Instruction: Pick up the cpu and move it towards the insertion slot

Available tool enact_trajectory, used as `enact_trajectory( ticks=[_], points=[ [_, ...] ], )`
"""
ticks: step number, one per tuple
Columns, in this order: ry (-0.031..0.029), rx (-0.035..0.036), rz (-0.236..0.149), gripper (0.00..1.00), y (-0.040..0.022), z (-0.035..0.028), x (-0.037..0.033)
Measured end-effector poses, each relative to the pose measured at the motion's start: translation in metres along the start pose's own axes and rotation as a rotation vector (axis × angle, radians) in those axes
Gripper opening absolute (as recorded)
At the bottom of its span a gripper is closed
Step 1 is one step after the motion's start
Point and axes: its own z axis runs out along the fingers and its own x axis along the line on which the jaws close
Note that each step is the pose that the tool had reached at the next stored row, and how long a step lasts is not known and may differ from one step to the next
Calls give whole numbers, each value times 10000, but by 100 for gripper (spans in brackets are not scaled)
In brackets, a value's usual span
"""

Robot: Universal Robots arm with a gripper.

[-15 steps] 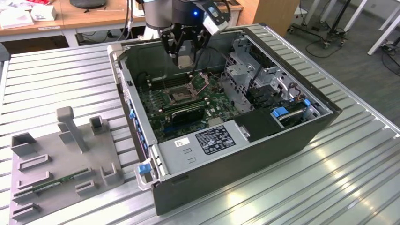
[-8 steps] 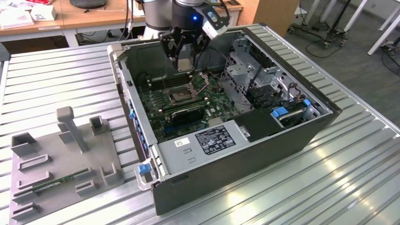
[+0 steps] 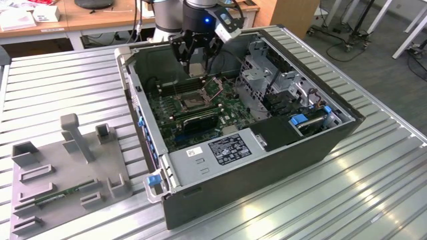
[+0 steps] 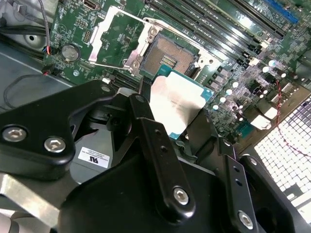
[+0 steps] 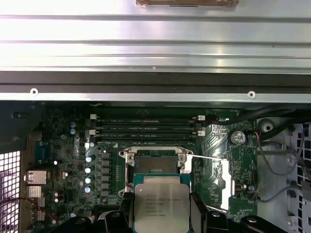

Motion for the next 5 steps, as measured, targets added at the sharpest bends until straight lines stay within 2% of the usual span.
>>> enact_trajectory(
  ticks=[5],
  points=[
    [0,-1,0,55,3,1,0]
  ],
)
